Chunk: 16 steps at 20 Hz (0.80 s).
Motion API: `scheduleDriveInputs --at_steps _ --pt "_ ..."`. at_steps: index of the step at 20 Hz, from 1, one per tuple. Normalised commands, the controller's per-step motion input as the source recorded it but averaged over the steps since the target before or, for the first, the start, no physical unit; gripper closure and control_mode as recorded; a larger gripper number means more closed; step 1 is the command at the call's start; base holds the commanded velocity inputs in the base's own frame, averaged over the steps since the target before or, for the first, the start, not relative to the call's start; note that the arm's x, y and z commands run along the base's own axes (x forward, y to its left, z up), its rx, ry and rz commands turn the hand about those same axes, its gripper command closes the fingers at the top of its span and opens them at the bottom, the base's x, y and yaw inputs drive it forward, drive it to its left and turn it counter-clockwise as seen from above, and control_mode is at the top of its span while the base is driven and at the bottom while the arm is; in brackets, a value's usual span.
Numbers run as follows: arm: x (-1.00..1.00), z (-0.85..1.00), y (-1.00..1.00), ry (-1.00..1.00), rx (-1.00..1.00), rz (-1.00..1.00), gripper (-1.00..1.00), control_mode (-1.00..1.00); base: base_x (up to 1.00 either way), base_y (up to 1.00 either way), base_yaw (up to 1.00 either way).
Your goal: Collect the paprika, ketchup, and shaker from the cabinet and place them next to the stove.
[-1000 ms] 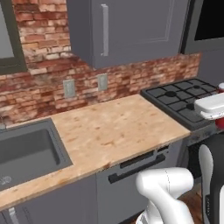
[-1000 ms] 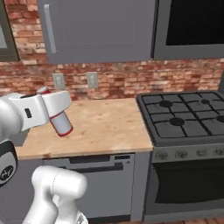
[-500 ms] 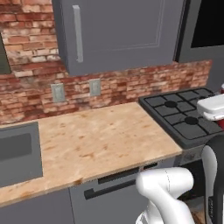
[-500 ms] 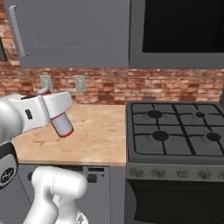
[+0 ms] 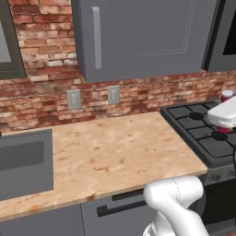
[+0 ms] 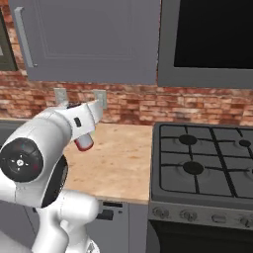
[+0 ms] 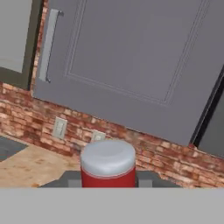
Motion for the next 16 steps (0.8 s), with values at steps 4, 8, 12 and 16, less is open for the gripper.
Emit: scheduleDriveInputs --at_steps 4,8,12,16 --pt "0.53 -0.65 -0.43 0.02 0.00 0.50 1.00 -1.00 0.00 0.00 0.00" --pt "0.55 -0.61 -0.40 0.02 0.00 0.44 1.00 -1.00 0.00 0.00 0.00" --pt "0.58 -0.43 -0.02 0.00 -0.01 0.21 1.00 -1.00 0.00 0.00 0.00" --pt "0.55 -0.45 0.00 0.00 0.00 0.13 1.00 -1.00 0.00 0.00 0.00"
